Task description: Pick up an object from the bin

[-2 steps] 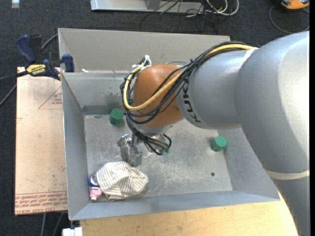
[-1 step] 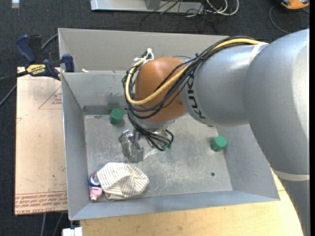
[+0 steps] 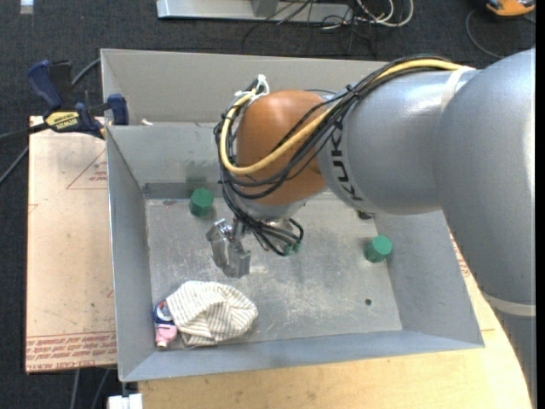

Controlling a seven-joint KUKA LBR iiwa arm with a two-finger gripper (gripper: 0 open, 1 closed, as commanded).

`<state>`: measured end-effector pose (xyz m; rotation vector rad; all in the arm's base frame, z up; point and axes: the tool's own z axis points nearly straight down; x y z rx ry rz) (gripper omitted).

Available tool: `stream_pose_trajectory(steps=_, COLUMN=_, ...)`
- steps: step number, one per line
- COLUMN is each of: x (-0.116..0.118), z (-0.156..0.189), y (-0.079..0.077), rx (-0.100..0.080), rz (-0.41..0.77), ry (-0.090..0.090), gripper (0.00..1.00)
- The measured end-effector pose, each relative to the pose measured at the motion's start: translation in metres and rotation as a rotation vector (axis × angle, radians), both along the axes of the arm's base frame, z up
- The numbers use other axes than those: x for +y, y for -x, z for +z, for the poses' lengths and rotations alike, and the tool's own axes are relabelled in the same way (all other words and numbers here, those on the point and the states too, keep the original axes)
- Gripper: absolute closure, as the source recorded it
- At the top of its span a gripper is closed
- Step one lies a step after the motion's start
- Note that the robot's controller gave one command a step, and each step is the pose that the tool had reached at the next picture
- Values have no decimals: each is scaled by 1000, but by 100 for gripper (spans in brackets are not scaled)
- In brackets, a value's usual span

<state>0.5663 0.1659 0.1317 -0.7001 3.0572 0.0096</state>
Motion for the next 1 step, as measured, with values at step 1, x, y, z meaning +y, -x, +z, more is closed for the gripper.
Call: stream_pose_trajectory(steps=1, x=0, z=20, y=0, rx=-2, rz=-1, ry=-1, gripper=100)
